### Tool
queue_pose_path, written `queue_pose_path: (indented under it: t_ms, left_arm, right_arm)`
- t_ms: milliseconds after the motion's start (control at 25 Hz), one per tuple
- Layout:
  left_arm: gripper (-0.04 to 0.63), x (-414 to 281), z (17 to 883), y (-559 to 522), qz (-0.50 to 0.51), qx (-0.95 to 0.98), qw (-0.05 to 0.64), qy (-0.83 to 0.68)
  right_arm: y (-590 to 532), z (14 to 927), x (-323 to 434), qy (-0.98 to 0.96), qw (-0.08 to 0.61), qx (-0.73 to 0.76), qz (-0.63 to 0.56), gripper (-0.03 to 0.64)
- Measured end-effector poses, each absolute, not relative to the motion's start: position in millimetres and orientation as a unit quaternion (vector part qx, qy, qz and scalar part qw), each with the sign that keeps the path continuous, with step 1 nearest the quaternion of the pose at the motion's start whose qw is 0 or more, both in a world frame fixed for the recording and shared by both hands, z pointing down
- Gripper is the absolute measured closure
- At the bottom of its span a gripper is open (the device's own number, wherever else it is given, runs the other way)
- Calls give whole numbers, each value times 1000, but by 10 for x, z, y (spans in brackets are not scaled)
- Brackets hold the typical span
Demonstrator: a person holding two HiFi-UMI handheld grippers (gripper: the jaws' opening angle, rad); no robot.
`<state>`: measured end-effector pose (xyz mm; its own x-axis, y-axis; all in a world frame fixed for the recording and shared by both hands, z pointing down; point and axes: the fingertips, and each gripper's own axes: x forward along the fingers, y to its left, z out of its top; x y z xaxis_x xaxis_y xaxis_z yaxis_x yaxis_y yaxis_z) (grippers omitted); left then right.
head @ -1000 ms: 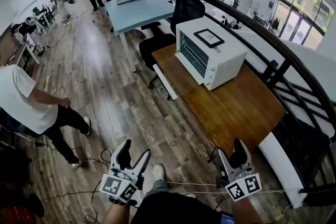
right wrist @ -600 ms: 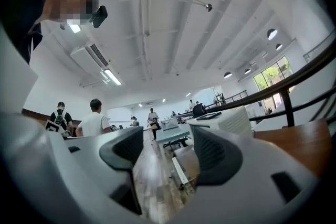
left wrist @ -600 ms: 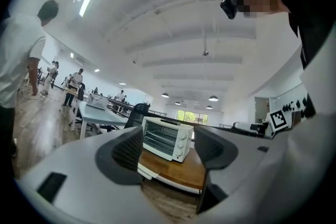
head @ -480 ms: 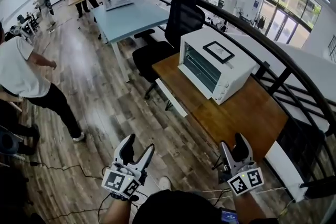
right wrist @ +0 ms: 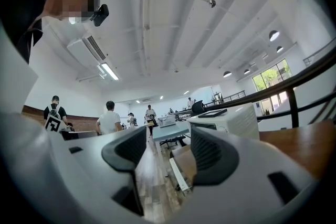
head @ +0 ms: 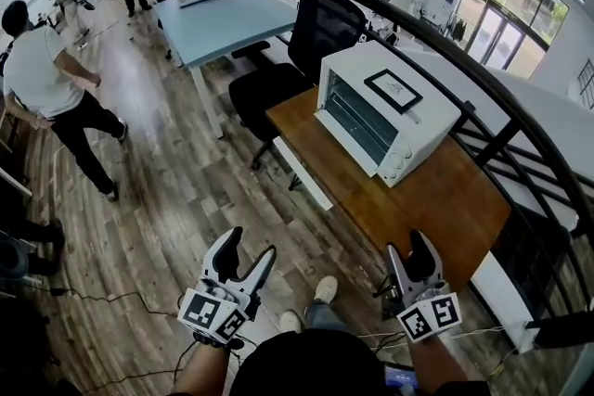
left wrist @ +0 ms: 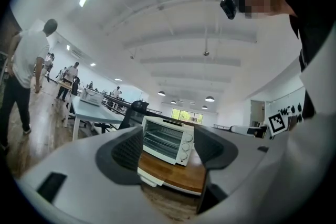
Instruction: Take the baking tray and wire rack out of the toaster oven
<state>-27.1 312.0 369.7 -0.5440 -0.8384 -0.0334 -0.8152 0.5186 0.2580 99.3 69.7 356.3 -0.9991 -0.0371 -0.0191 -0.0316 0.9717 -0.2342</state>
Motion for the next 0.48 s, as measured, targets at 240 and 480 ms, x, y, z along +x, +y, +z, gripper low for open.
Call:
queue_pose_path:
  t_ms: [240, 480]
  left_arm:
    - [285, -646, 3634, 2701, -122, 495, 43, -859]
    - [285, -1154, 3481, 2160, -132, 504, 32, -853]
  right_arm:
    - [403, 3541, 595, 993, 25, -9, -113, 403]
    - [-48, 3476, 41, 994, 34, 11, -101, 426]
